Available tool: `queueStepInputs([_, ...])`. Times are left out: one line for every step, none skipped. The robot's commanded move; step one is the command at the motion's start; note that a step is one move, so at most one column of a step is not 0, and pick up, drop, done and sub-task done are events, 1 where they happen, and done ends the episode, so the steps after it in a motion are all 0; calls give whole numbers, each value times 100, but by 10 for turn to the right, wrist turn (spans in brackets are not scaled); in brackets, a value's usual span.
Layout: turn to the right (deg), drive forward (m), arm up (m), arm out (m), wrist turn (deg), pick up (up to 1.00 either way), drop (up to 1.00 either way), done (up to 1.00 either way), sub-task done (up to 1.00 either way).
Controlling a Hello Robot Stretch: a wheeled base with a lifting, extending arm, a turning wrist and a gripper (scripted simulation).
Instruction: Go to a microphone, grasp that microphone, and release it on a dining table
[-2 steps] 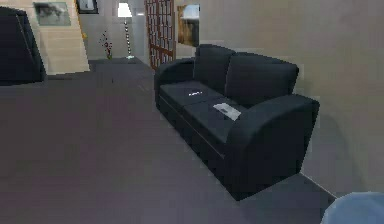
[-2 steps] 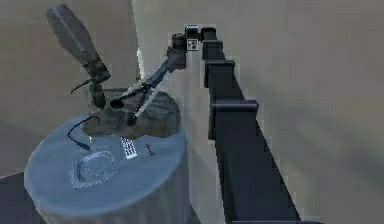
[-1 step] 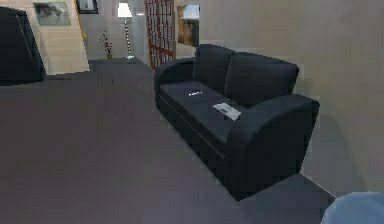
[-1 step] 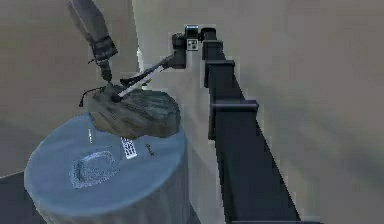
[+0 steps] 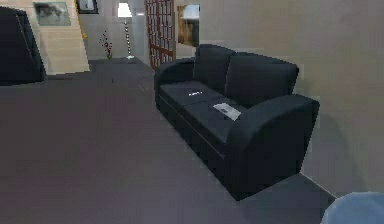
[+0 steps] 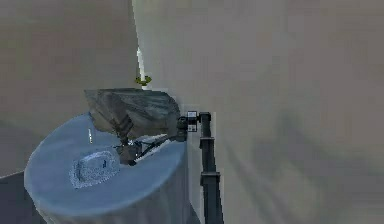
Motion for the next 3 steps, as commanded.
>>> queueStepInputs([0,0,0,0,0,0,100,0,0])
queueStepInputs([0,0,10,0,0,0,0,0,0])
queueStepInputs([0,0,0,-8,0,0,0,0,0])
